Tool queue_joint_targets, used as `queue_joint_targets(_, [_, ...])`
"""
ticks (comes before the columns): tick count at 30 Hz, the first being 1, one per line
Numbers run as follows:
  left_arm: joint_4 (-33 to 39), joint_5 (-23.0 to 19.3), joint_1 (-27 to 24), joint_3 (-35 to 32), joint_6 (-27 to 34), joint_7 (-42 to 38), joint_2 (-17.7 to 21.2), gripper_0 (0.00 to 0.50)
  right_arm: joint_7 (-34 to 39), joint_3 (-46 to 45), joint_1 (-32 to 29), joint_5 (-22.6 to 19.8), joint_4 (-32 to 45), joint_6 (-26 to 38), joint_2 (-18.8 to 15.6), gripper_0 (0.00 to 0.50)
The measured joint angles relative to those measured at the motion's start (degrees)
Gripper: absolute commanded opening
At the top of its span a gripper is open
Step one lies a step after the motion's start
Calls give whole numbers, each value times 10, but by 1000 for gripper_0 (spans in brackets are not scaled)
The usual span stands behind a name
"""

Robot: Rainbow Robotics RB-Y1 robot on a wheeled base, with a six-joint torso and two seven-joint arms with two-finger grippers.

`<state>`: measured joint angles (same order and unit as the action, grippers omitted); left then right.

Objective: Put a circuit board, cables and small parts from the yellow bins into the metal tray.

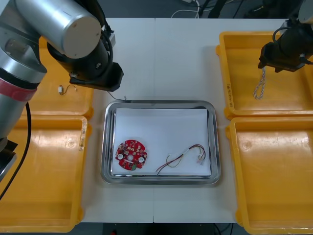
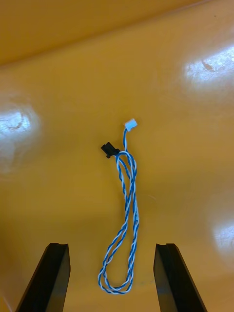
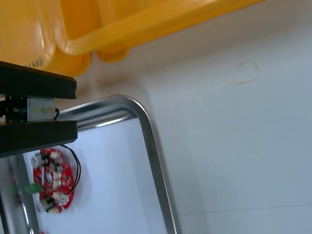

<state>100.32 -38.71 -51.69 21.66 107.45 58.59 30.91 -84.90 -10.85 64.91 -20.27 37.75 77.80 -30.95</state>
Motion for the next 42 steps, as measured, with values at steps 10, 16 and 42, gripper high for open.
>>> queue_joint_targets(10, [0, 12, 0, 85, -34, -113, -11, 0, 0, 0, 0, 2, -40, -48, 0, 500])
queue_joint_targets(16, [-3, 14, 0, 117, -51, -113, -11, 0, 0, 0, 0, 2, -57, -79, 0, 500])
queue_joint_targets(42, [-73, 20, 4, 180, -147, -113, -25, 0, 0, 0, 2, 3, -120, -135, 18, 500])
